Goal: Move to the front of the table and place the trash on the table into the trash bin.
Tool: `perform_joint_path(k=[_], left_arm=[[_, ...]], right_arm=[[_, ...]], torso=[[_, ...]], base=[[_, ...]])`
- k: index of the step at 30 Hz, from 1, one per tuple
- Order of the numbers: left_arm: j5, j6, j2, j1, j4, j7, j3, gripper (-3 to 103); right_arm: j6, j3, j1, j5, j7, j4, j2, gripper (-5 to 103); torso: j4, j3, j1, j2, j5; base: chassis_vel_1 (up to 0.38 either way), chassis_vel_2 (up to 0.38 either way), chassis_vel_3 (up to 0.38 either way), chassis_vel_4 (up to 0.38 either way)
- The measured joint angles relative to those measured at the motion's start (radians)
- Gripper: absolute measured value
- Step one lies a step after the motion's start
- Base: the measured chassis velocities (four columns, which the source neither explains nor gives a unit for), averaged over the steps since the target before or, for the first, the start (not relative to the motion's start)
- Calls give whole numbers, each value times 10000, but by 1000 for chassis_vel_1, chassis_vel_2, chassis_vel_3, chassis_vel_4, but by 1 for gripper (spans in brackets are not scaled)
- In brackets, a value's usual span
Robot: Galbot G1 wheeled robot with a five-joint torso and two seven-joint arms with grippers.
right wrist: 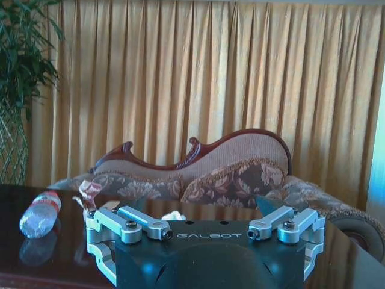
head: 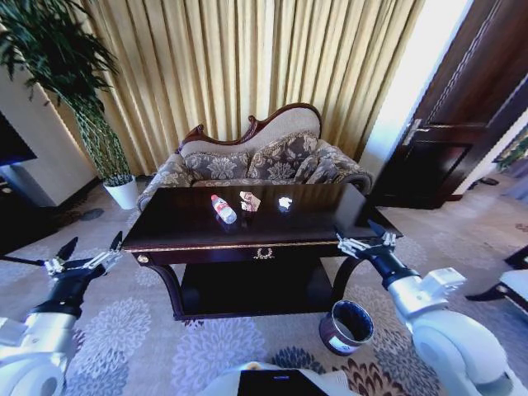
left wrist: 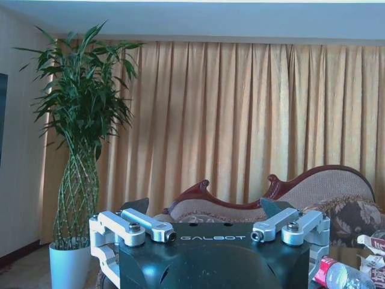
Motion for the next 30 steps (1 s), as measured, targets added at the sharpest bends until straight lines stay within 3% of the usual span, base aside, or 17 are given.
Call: perform_joint_path(k=[8, 30], left_arm=[[425, -172, 15, -31, -9, 27, -22, 100], [442, -177, -103, -48, -18, 86, 21, 100]], right_arm=[[-183, -2, 141, 204, 4, -215, -100, 100], [-324, -130, 325, 467, 3, -262, -308, 100]], torso=[[-1, 0, 0, 0, 1], [0, 1, 3, -2, 0]], base=[[-18, 22, 23, -18], [-110, 115, 107, -114]])
